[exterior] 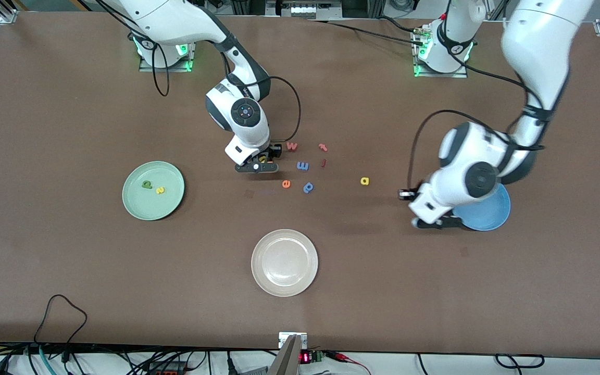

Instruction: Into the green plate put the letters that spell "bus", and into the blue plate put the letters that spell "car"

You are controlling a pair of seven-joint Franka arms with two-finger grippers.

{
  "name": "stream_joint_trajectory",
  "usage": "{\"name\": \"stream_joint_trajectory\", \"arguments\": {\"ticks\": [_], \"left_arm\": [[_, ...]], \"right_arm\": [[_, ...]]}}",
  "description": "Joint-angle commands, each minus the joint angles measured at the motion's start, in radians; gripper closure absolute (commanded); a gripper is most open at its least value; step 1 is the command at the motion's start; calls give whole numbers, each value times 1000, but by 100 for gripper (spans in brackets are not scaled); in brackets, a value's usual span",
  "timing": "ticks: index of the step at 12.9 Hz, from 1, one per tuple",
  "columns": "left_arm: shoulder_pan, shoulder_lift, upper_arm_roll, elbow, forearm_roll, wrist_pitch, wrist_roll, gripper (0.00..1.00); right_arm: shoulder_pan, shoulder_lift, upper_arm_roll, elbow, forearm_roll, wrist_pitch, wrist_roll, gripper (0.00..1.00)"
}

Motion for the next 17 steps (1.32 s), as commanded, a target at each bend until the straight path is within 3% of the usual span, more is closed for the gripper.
{"name": "stream_joint_trajectory", "arguments": {"ticks": [1, 6, 9, 12, 17], "left_arm": [[-107, 47, 9, 12, 13, 22, -95, 54], [-188, 92, 13, 2, 30, 100, -83, 50], [-204, 107, 9, -1, 194, 99, -83, 49], [-210, 104, 9, -11, 203, 99, -82, 49], [-193, 101, -2, -22, 201, 105, 100, 46]], "right_arm": [[9, 30, -4, 17, -22, 28, 14, 49], [9, 32, -4, 17, -22, 28, 12, 74], [6, 32, -6, 17, -22, 28, 11, 91], [-35, -18, -9, 17, -22, 11, -29, 91], [-232, -184, -9, 17, -10, -202, -213, 92]]}}
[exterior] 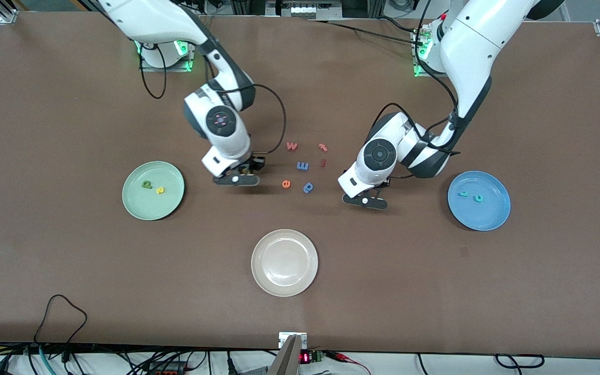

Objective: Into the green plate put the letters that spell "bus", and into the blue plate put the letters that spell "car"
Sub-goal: 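Carry the yellow c onto the green plate and open the right gripper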

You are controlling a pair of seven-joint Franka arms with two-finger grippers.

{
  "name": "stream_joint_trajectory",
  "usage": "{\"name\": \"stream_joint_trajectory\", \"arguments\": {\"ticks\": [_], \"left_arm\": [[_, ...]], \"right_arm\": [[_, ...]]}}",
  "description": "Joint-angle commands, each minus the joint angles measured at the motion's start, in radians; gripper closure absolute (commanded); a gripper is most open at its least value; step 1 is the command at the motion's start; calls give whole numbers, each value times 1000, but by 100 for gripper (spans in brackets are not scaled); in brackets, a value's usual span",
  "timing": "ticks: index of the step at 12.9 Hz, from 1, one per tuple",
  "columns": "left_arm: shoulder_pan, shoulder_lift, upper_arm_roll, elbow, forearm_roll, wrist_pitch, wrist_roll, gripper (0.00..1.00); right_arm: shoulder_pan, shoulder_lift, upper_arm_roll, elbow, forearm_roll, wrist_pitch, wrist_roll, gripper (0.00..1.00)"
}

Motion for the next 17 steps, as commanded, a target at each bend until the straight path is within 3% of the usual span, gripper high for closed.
{"name": "stream_joint_trajectory", "arguments": {"ticks": [1, 6, 10, 11, 12, 13, 14, 17], "left_arm": [[9, -8, -4, -14, 19, 20, 147, 46], [83, 15, -60, -33, 10, 94, 285, 45], [84, 28, -64, -42, 10, 95, 343, 45], [89, 29, -76, -42, 10, 97, 354, 45], [89, 29, -77, -42, 10, 96, 359, 45], [87, 31, -77, -48, 10, 97, 361, 45], [89, 34, -77, -50, 10, 97, 361, 45], [90, 34, -80, -56, 11, 96, 385, 44]], "right_arm": [[-135, -91, 15, -21, -4, -97, -140, 92], [-320, -75, 15, -29, 11, -131, -303, 92], [-370, -38, 14, -31, 9, -131, -309, 89], [-381, -32, 14, -32, 9, -131, -324, 78], [-382, -32, 15, -32, 9, -131, -335, 48], [-390, -39, 15, -31, 11, -131, -344, 7], [-393, -54, 15, -28, 11, -140, -346, 0], [-393, -134, 11, 44, 28, -274, -347, 0]]}}
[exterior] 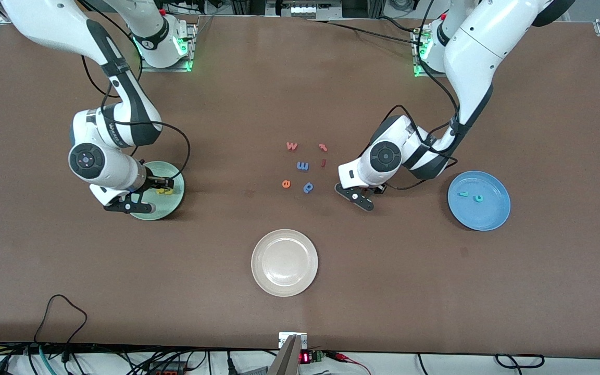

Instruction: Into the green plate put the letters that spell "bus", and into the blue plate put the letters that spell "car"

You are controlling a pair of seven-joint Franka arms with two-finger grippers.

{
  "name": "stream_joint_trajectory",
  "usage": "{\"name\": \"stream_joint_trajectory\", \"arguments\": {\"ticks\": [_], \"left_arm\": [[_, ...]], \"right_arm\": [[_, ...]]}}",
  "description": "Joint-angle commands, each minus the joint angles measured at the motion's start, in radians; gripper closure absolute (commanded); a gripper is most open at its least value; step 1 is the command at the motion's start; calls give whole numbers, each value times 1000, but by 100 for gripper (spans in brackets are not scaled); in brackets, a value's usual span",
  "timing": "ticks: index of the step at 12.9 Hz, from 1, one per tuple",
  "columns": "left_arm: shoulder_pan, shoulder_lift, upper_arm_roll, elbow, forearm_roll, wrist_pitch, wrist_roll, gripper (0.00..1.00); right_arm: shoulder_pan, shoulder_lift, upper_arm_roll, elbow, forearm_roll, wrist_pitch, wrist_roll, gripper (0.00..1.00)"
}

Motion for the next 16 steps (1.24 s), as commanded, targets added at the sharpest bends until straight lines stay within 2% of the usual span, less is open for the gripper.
{"name": "stream_joint_trajectory", "arguments": {"ticks": [1, 3, 5, 6, 8, 10, 16], "left_arm": [[19, 0, -16, -13, 10, 10, 56, 44], [19, 0, -16, -15, 11, 9, 64, 44], [19, 0, -15, -13, 13, 9, 77, 44], [19, -2, -15, -13, 13, 9, 99, 44], [19, -3, -15, -13, 14, 9, 124, 44], [19, -8, -15, -10, 22, 7, 159, 44], [18, -23, -5, -7, 25, 4, 179, 44]], "right_arm": [[-19, -96, -1, 118, 68, -211, -25, 0], [-18, -126, -49, 263, 124, -392, -33, 0], [-18, -172, -82, 332, 122, -481, -37, 0], [-16, -198, -113, 346, 116, -506, -72, 0], [-16, -246, -170, 373, 109, -549, -263, 0], [-18, -291, -205, 378, 102, -555, -284, 0], [-21, -298, -214, 381, 96, -612, -269, 0]]}}
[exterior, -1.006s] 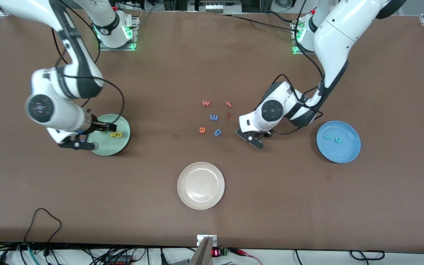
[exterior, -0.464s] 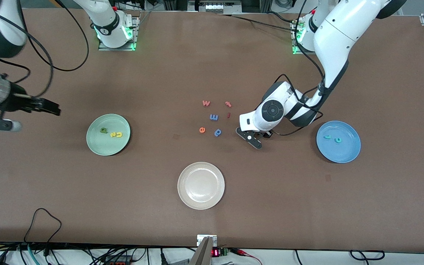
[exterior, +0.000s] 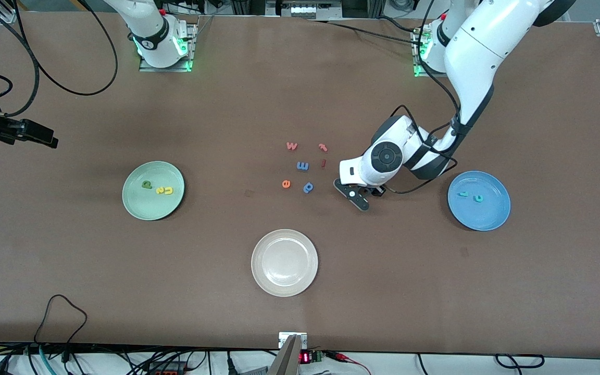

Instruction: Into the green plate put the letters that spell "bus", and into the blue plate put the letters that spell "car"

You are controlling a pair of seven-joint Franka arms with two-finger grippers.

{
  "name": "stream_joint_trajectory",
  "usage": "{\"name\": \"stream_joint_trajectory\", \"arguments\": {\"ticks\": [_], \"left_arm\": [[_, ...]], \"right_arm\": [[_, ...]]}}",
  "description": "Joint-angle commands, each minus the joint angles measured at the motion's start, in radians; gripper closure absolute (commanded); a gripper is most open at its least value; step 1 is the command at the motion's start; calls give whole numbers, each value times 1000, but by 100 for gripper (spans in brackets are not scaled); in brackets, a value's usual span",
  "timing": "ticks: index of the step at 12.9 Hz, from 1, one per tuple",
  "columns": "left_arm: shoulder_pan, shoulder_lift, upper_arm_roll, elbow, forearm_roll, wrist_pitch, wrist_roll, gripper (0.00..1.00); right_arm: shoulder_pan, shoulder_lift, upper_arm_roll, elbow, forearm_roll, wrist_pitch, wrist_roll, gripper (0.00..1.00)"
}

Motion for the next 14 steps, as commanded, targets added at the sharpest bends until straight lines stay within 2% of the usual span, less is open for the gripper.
{"name": "stream_joint_trajectory", "arguments": {"ticks": [1, 4, 10, 12, 14], "left_arm": [[11, -28, -4, -7, 27, 3, 17, 44], [27, -58, -9, -4, 44, -5, 15, 44], [33, -58, -3, -21, 45, 6, 7, 44], [50, -70, -4, -58, 45, 56, 3, 44], [80, -84, -9, -130, 45, 174, -19, 44]], "right_arm": [[-6, -7, 4, 6, -4, -27, 1, 0], [-11, -6, 4, 6, -1, -27, 2, 0], [-8, -6, 4, 6, -2, -29, 2, 0], [-8, -6, 4, 6, -2, -30, 1, 0], [-8, -6, 4, 6, -2, -30, -1, 0]]}}
